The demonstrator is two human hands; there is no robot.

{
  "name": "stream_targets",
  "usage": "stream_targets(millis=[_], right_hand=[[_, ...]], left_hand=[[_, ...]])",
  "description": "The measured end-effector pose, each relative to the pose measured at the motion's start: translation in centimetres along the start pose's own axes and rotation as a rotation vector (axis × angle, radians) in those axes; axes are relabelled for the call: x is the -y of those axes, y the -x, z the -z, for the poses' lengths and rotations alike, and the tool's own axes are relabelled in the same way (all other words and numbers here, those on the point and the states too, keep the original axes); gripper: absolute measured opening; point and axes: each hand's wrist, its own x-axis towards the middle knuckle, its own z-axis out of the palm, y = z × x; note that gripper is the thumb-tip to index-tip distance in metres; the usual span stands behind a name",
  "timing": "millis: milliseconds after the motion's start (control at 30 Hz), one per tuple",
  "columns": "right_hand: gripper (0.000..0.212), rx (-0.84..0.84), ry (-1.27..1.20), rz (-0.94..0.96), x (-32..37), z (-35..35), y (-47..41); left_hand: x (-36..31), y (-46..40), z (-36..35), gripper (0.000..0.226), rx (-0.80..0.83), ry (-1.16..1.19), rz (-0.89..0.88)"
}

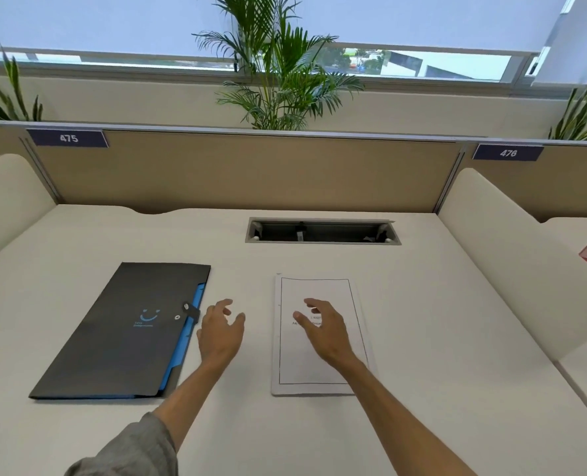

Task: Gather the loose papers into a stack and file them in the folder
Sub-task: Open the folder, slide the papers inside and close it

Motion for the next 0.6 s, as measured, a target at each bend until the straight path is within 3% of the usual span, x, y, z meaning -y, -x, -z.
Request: stream_targets(millis=[333,600], right_hand=[[0.040,0.098,-0.039,0.084,5.6,-8.5,1.3],[0.045,0.218,-0.050,0.013,7.9,-14.1,2.5]], left_hand=[[4.1,-2.4,6.9,0.027,-0.033,-0.027,0.023],[7.6,-5.1,13.2,0.031,-0.142,-0.082,0.068]])
